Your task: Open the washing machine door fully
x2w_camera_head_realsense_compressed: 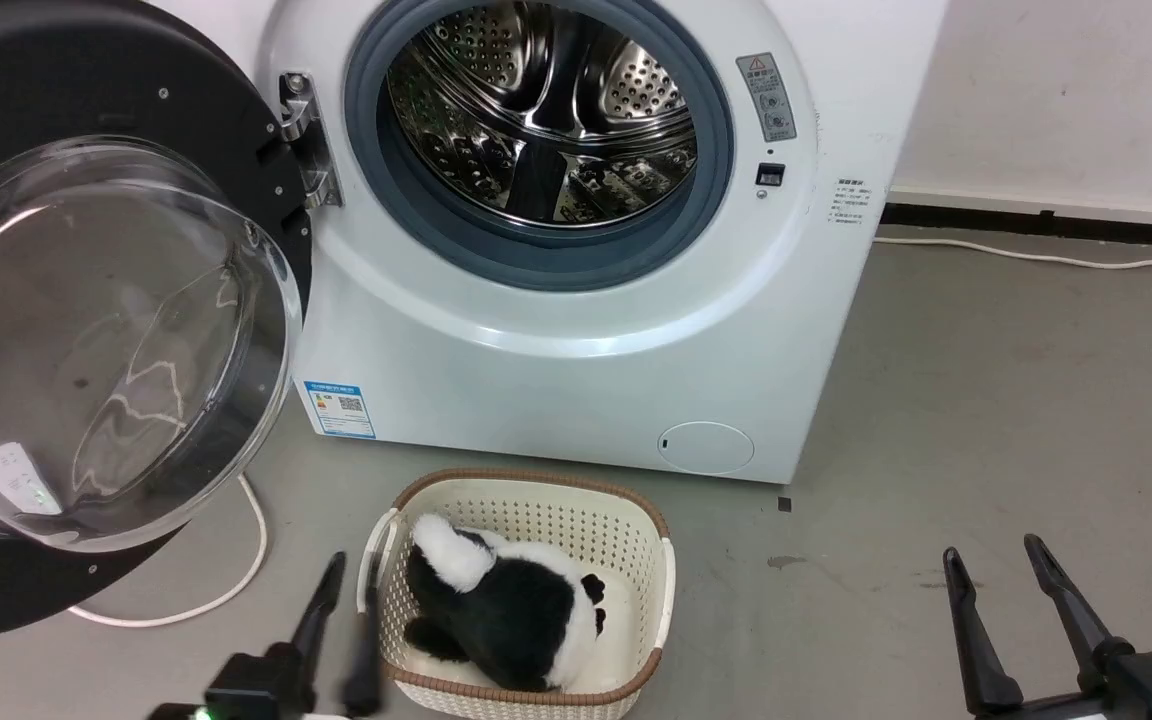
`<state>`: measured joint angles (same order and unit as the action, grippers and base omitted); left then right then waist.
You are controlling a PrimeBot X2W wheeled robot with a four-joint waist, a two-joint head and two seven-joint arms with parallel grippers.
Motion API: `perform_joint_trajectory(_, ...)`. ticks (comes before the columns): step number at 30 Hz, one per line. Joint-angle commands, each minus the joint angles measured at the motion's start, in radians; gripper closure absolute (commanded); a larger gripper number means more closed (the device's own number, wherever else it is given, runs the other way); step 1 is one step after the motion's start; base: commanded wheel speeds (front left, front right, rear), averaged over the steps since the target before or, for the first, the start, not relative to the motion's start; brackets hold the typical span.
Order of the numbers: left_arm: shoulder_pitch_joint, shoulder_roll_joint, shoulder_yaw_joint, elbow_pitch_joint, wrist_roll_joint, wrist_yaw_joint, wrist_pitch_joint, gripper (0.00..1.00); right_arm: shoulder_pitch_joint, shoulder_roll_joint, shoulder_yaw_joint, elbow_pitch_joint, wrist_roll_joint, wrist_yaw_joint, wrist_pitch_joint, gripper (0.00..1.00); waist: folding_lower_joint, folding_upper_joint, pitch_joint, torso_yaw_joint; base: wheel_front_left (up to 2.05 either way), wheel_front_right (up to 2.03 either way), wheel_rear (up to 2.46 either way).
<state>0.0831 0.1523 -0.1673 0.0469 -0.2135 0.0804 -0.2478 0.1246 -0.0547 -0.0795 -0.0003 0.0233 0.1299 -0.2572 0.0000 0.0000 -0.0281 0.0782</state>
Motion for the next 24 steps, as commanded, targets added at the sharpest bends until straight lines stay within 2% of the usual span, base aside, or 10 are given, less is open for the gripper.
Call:
perform_joint_trajectory(1, 0.015, -0.008, -0.005, 0.008, 0.006, 0.005, -0.007, 0.0, 0.015, 0.004, 0.0, 0.005, 0.009, 0.001, -0.004, 0.0, 0.0, 0.0, 0.001, -0.001, 0.0, 0.0, 0.0)
perform_joint_trajectory(24, -0.006, -0.008, -0.02, 0.046, 0.016, 0.015, -0.013, 0.0, 0.01, 0.004, 0.002, 0.016, 0.022, 0.001, -0.005, 0.0, 0.0, 0.0, 0.001, -0.001, 0.0, 0.0, 0.0)
